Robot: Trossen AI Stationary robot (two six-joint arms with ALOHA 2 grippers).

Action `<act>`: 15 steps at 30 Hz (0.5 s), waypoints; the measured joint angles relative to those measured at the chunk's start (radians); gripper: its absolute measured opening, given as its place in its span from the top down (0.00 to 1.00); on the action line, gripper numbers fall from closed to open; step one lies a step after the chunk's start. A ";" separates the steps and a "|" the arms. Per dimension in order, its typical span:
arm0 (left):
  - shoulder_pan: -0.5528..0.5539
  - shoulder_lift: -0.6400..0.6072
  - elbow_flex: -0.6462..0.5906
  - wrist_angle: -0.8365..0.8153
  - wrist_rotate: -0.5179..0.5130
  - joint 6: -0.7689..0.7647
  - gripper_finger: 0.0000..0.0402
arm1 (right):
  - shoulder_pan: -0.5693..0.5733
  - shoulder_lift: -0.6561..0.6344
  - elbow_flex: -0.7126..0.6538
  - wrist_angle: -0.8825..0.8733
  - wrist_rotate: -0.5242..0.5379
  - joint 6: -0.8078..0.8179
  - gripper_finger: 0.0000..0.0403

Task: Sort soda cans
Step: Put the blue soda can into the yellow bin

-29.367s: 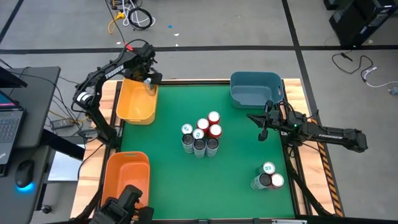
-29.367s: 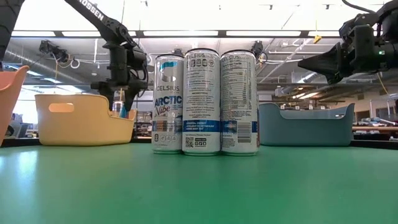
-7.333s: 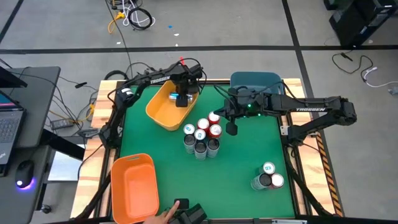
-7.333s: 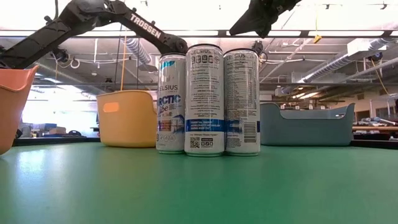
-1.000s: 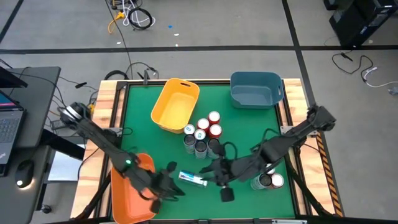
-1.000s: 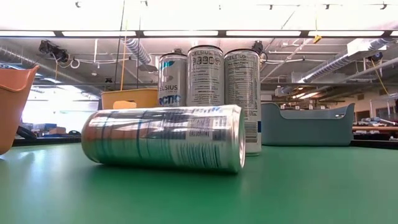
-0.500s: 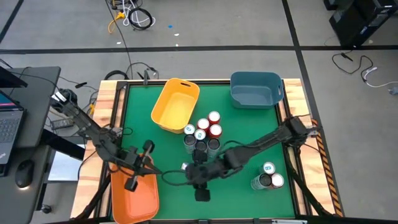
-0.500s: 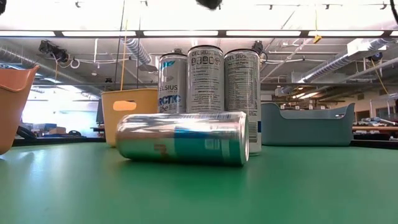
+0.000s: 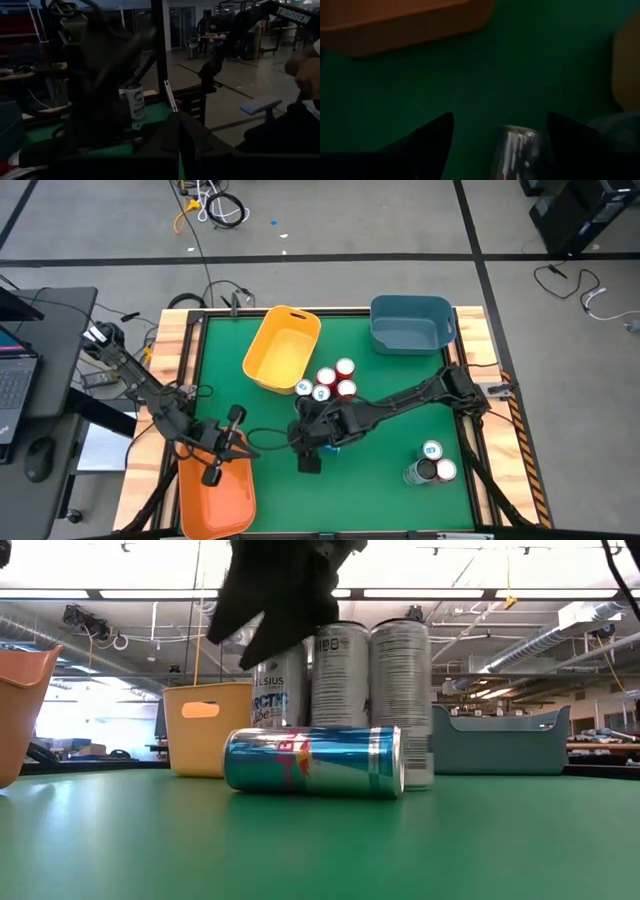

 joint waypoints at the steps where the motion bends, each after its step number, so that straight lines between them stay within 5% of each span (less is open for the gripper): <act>1: -0.001 -0.002 0.000 0.003 -0.007 0.000 0.99 | -0.001 0.001 -0.001 -0.009 0.009 0.001 0.25; 15: 0.000 -0.003 0.000 0.073 -0.018 0.002 0.99 | 0.055 0.005 0.232 -0.202 0.023 0.037 0.31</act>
